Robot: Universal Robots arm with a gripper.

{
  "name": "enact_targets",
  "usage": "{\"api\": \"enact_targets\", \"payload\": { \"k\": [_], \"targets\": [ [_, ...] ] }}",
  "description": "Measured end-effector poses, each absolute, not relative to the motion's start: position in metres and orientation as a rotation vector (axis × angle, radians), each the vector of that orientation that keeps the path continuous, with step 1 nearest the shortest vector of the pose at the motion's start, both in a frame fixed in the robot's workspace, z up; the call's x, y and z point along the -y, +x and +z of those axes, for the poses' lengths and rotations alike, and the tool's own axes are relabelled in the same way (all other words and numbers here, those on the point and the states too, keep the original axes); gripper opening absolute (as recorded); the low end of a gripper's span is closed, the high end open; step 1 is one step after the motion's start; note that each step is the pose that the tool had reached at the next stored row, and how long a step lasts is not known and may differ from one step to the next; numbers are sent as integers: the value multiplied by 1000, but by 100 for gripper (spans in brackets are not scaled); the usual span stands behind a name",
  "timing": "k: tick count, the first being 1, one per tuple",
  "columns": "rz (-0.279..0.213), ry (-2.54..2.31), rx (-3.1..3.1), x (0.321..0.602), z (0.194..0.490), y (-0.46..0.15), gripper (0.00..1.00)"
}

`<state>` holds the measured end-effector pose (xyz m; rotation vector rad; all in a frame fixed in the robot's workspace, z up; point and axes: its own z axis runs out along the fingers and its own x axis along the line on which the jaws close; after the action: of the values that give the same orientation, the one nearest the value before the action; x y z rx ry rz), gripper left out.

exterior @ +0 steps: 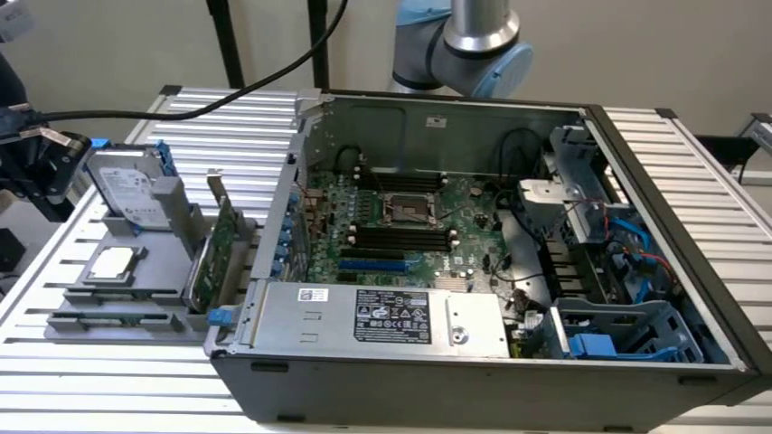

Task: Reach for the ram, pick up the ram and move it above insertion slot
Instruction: 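Pick up the ram and move it above insertion slot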

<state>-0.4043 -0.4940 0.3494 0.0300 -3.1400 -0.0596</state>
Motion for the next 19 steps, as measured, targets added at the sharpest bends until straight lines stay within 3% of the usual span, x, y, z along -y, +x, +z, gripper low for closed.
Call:
{"api": "enact_targets", "payload": {
  "k": [19],
  "targets": [
    [-58,529,3089,494,349,-404,11]
  ]
}}
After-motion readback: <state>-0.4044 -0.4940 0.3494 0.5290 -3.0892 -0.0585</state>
